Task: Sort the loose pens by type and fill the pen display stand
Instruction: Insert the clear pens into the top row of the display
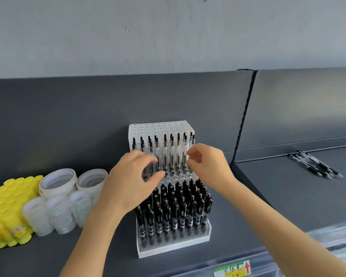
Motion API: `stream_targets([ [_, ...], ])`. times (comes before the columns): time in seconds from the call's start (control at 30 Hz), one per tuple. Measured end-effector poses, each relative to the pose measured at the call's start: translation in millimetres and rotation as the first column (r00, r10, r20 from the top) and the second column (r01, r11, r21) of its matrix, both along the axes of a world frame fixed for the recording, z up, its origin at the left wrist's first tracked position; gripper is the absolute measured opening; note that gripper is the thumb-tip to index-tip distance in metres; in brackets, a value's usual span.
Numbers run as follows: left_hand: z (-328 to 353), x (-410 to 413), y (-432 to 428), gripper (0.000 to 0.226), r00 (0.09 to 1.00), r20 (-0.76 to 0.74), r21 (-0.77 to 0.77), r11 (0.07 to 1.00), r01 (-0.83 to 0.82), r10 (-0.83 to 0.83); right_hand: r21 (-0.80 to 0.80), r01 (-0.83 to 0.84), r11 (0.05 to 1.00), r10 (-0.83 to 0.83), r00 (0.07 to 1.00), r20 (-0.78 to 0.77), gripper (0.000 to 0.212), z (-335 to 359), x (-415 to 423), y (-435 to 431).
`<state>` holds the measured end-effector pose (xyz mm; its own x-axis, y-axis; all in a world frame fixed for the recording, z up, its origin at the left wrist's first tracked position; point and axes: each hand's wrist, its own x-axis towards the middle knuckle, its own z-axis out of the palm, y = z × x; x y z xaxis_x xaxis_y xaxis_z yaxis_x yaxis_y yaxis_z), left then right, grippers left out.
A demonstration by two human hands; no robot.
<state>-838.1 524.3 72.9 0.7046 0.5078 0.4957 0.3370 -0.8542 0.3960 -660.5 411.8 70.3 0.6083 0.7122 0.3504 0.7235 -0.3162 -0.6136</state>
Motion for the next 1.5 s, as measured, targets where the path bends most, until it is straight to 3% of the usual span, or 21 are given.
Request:
stream_targets([
  [0.3, 15.1, 69.7, -95.2, 0.030, 0.995, 0.006, 0.019, 0.995, 0.102, -0.102, -0.060, 0.063, 0.996, -0.066, 0.997, -0.035, 0.020, -10.9, 73.5, -101.8],
  [0.83, -43.7, 224.4, -260.3, 0.028, 0.966, -0.155, -0.155, 0.971, 0.185, -0.209, -0.145, 0.209, 0.967, -0.223, 0.970, -0.093, 0.024, -51.4, 210.0, -306.5],
  [1.13, -66.7, 321.7, -278.5, 0.028, 0.932, -0.193, -0.213, 0.940, 0.265, -0.306, -0.180, 0.281, 0.943, -0.305, 0.944, -0.127, 0.024, -70.0, 281.4, -336.9],
  [1.5, -94.1, 447.9, -251.2, 0.029, 0.894, -0.331, -0.257, 0.940, 0.223, -0.302, -0.285, 0.333, 0.899, -0.381, 0.915, -0.132, 0.014, -83.4, 405.1, -317.6],
])
